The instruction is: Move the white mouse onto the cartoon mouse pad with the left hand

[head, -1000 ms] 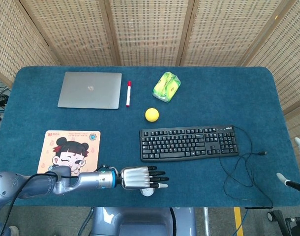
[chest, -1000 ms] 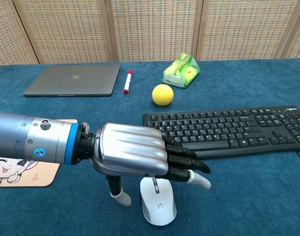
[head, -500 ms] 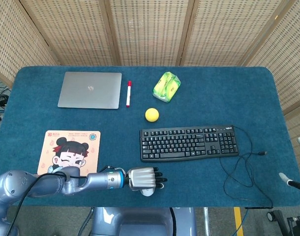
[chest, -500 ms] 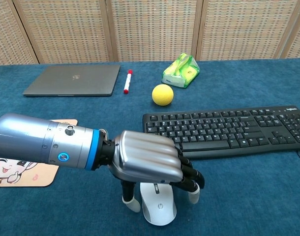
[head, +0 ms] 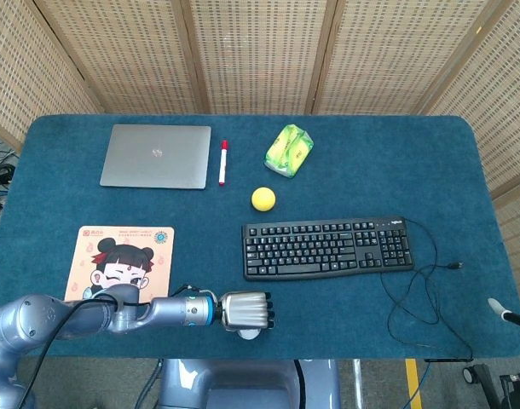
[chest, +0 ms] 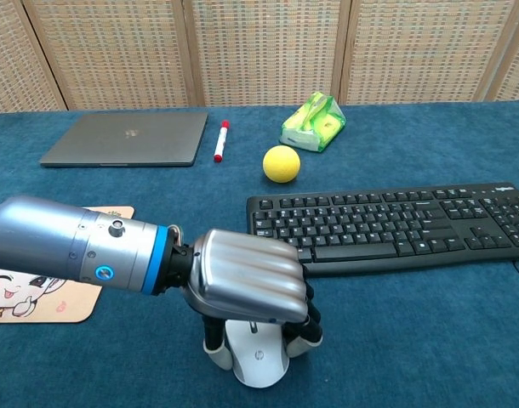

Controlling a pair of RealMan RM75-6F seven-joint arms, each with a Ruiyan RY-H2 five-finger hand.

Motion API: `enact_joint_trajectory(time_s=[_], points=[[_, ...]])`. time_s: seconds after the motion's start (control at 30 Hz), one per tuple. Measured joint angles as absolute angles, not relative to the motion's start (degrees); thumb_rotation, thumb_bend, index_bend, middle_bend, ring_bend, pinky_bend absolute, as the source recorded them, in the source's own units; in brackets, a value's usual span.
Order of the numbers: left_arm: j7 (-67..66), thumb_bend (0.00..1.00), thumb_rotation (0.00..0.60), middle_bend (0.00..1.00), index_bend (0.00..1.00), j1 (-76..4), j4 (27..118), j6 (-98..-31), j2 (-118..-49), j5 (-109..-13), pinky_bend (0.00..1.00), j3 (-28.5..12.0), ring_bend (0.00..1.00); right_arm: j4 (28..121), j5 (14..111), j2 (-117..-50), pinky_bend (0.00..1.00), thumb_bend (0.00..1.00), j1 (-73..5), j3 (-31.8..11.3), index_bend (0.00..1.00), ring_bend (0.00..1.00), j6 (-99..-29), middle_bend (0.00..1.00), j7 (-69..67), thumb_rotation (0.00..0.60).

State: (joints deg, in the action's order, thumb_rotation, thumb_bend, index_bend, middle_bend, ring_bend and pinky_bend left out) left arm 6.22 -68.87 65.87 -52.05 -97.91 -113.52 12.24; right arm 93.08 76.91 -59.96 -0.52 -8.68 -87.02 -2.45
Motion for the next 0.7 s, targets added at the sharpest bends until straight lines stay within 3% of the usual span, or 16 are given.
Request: enact_joint_trajectory(time_s=[0.33,0.57,0.7], points=[[11.0,0.03,0.600,0.48,0.61,-66.7,57.3,-67.5,-95.7,-119.1,0.41,16.2,0.47,92.3,75.4,-61.1,0.00,0.05,-0.8,-8.8,0.04,0.00,-86.3,0.00,0.0,0.600],[18.3,0.03,0.600,0.48,0.61,-60.8,40.1,-85.3,-93.9,-122.8,0.41,20.5,0.47,91.4,73.3,-62.5,0.00,0.05,-1.5,-9.2,0.04,0.00,-85.0,0.00,3.4,0.600],[24.6,0.03,0.600,0.48,0.61,-55.8,28.2,-91.1,-93.6,-123.0,0.41,22.3,0.47,90.9,71.8,-63.5,0.00,0.05,-2.1,-9.4,0.04,0.00,-84.1,0.00,5.5,0.600]])
